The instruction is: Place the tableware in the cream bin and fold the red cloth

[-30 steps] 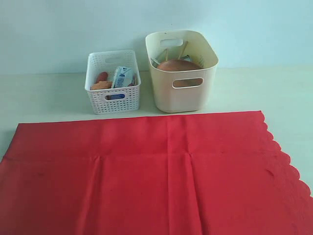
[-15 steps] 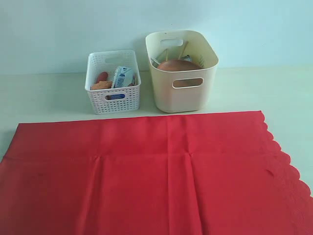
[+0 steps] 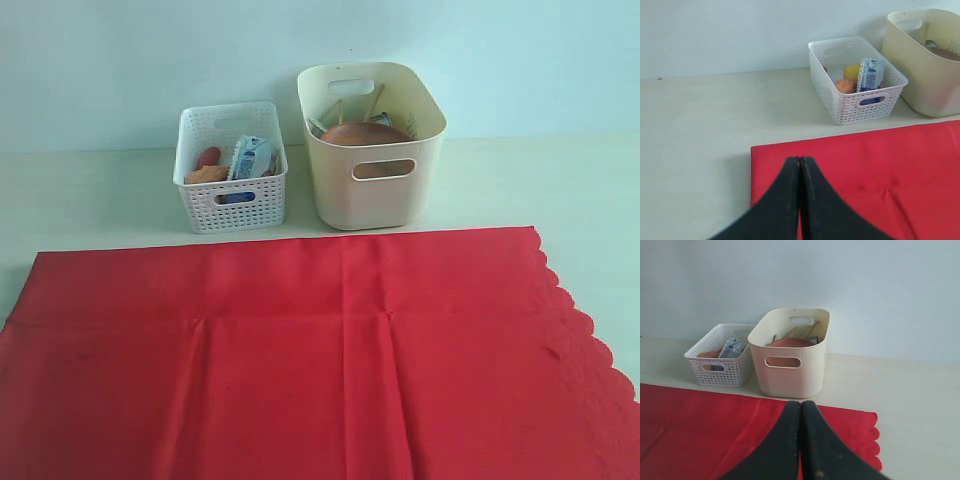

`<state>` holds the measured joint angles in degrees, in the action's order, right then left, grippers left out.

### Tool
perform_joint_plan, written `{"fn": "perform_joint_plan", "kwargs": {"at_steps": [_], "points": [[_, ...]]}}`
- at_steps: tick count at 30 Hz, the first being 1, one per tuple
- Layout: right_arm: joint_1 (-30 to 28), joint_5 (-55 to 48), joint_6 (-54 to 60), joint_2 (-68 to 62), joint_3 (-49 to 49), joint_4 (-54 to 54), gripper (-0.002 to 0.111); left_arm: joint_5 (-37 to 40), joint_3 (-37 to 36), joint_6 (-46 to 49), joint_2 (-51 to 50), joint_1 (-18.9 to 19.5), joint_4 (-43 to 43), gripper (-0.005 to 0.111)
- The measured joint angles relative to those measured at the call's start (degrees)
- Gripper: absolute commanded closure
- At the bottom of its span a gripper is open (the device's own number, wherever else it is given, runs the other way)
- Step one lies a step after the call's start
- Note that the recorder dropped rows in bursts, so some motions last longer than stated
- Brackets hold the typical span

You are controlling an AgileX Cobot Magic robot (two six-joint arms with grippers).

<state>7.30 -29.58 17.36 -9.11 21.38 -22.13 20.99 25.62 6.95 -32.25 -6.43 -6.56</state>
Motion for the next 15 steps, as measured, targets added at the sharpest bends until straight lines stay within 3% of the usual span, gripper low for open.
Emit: {"fn": "perform_joint_plan", "kwargs": {"at_steps": [5, 15], "points": [[0.0, -0.1, 0.0, 1.1, -0.2, -0.2, 0.108, 0.5, 0.1, -1.2, -4.3, 0.0, -1.4, 0.107], [0.0, -0.4, 0.0, 2.8, -0.2, -0.2, 0.108, 13.4, 8.3, -2.4, -23.5, 0.0, -2.7, 0.107]]}}
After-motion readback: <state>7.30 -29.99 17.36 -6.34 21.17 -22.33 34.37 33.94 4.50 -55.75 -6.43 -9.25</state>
